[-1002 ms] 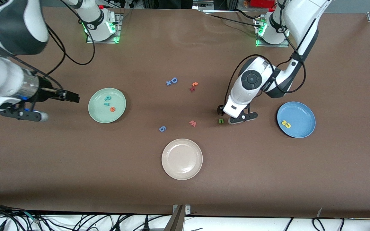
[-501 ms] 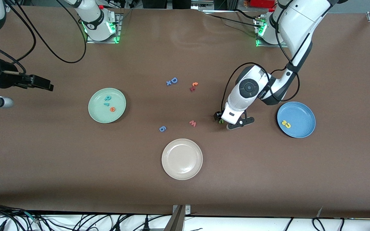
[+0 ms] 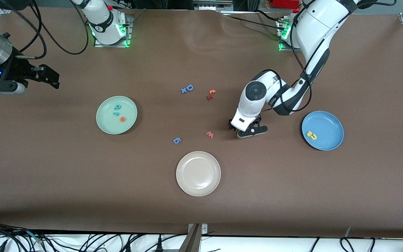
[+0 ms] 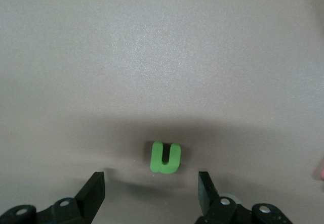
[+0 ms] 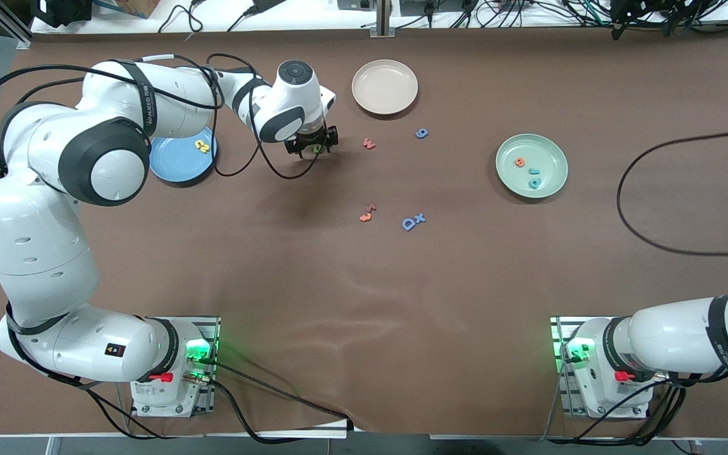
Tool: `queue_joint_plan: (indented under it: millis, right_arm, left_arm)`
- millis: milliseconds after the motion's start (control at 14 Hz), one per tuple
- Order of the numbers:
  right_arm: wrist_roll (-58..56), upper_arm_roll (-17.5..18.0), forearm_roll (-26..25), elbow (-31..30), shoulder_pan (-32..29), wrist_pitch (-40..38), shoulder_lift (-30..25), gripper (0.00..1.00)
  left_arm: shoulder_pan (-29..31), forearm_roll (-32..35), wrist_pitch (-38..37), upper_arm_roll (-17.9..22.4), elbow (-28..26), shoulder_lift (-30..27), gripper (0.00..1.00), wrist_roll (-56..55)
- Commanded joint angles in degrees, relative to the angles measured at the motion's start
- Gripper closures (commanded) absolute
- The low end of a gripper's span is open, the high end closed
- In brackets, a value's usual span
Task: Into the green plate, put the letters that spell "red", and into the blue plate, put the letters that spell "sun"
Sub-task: 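Lower the left gripper and grasp the green u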
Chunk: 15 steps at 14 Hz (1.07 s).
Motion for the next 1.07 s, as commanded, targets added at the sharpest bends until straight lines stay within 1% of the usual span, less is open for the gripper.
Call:
queue_joint_plan:
  millis: [0,72,215,286,358,429,501,644,716,787,930,1002]
  right_arm:
    - [-0.93,-1.97,3.74,-1.8,-1.57,2.48,-1.2,0.0]
    - [-0.94,-3.38,3.76,-1.44,-1.22,1.44,-1.02,0.0]
    - [-1.11,-3.48,3.67,-0.04,-0.87,1.07,-0.49,0.0]
    - [-1.11,-3.48,3.5,1.28,-0.69,0.38,0.64,0.0]
    - [-1.03,-3.48,3.76,3.2,-0.69,-1.11,1.61,0.0]
    - [-0.94,-3.48,3.76,3.83,-0.6,-2.08,1.88,0.0]
    - [-0.94,-3.65,3.93,3.75,-0.6,-2.35,1.71,0.0]
    - [-0.67,-4.36,3.85,3.66,-0.6,-3.32,1.62,0.0]
    - [-0.5,-4.36,3.76,3.66,-0.52,-3.23,1.53,0.0]
    - [-0.41,-4.36,3.76,3.66,-0.43,-3.32,1.36,0.0]
    - [-0.32,-4.36,4.02,3.31,-0.43,-3.06,1.09,0.0]
    - [-0.23,-4.79,4.8,3.31,-0.51,-2.45,1.53,0.0]
  left_arm:
    - [-0.5,2.29,0.12,0.35,1.36,1.21,0.18,-1.28]
    - [-0.67,2.29,0.12,0.44,1.36,1.21,0.2,-1.45]
    - [-0.94,2.2,0.12,0.35,1.36,1.21,0.24,-1.81]
    - [-1.03,2.2,0.12,0.35,1.45,1.3,0.3,-1.81]
    - [-1.11,2.29,0.12,0.44,1.71,1.65,0.35,-1.81]
    - [-1.38,2.38,0.12,0.44,2.15,1.83,0.4,-1.72]
    - [-1.47,2.47,0.12,0.44,2.15,1.91,0.44,-1.72]
    - [-1.47,2.47,0.12,0.44,2.24,1.92,0.46,-1.72]
    - [-1.55,2.47,0.12,0.44,2.24,1.92,0.49,-1.72]
    - [-1.73,2.47,0.12,0.44,2.24,1.92,0.52,-1.72]
    - [-1.73,2.47,0.12,0.44,2.24,1.92,0.63,-1.63]
    - [-1.73,2.47,0.12,0.44,2.24,1.92,0.67,-1.55]
